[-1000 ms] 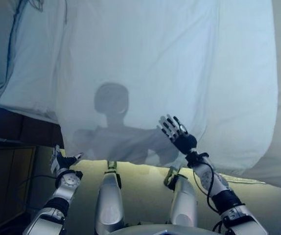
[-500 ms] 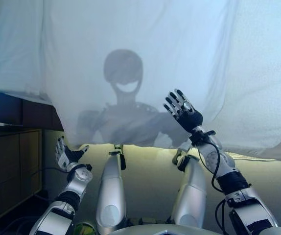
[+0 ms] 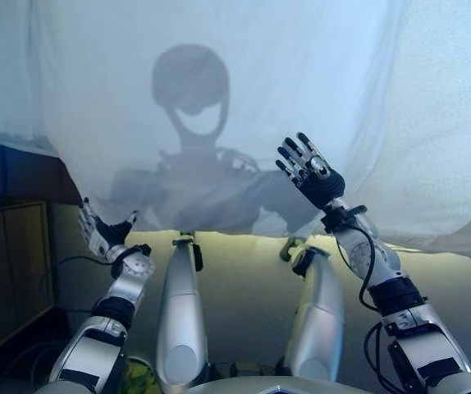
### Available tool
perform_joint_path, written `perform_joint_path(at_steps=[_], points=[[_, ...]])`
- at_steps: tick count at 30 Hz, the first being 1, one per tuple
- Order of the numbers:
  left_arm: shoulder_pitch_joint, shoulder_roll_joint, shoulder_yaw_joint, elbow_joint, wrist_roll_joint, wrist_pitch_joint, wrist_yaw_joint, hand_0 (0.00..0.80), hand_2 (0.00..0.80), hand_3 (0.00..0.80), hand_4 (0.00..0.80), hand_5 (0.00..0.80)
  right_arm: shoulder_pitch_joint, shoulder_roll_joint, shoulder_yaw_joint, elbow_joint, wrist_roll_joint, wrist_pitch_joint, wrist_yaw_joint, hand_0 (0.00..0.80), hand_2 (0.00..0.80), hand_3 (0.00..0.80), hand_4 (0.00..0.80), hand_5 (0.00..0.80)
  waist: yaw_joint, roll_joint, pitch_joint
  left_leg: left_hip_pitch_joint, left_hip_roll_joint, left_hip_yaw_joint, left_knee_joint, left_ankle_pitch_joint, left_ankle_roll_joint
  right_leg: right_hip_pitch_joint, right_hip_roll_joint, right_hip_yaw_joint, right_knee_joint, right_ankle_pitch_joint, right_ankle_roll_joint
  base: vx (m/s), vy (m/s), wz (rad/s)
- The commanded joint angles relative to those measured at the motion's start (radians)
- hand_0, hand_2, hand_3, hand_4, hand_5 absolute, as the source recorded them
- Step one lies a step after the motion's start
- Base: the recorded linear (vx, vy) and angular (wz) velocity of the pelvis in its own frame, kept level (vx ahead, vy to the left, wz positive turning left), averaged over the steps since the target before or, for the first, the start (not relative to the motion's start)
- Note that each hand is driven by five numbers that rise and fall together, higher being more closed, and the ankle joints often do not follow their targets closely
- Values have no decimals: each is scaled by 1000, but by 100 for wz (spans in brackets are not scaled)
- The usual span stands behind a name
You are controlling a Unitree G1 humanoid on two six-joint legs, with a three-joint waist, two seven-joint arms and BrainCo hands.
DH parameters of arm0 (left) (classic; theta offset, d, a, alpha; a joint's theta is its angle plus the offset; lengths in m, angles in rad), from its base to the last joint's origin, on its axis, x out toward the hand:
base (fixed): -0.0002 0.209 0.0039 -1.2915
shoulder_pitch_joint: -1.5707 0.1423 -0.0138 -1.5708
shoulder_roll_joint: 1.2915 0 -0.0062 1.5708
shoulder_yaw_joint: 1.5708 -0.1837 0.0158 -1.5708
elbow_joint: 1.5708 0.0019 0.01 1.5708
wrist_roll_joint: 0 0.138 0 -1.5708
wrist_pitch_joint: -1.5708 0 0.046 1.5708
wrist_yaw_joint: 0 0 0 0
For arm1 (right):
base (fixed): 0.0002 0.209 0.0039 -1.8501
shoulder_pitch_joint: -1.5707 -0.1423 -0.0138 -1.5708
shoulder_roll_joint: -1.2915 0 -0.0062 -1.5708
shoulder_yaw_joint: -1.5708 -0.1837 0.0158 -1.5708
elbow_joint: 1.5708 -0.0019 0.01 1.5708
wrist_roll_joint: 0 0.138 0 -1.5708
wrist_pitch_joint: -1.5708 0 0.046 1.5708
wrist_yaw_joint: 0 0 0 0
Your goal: Make the bed neatly
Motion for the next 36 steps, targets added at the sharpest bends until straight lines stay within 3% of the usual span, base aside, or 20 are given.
perform_joint_path(at_steps=[1,9,15,20,32,36], points=[[-19,61,36,-19,105,-19,44,0,0,0,0,0,24,-24,-17,-99,31,-43,40,0,0,0,0,0,13,-11,28,-116,-31,-58,25,115,78,-3,-15,11,-187,308,102,-16,40,0],[-78,115,-38,17,158,38,22,0,0,0,0,0,-9,-53,-15,-61,79,-98,86,0,0,0,0,0,7,-30,44,-190,-25,-83,71,111,76,-49,12,18,-175,321,115,-10,12,-4],[-140,200,-22,63,130,-22,-46,0,0,0,0,0,16,-86,-34,6,151,-160,74,0,0,0,0,0,-3,-62,65,-258,-15,-96,117,97,81,-75,42,1,-174,325,113,-30,-5,-18],[-191,260,-12,101,75,-55,-89,0,0,0,0,0,36,-112,-70,56,236,-208,168,0,0,0,0,0,-16,-69,66,-345,-23,-96,222,56,91,-132,53,2,-121,319,103,-35,51,-12],[-205,343,-3,120,100,-33,-124,0,0,0,0,0,69,-128,-120,3,264,-187,231,0,0,0,0,0,-21,-80,66,-513,-19,-117,418,4,110,-219,59,13,-24,300,74,-17,42,-15],[-191,342,-16,126,102,42,-143,0,0,0,0,0,76,-121,-120,-30,246,-183,224,0,0,0,0,0,-17,-86,66,-546,-16,-125,435,2,116,-233,58,6,-14,292,68,-15,13,-14]])
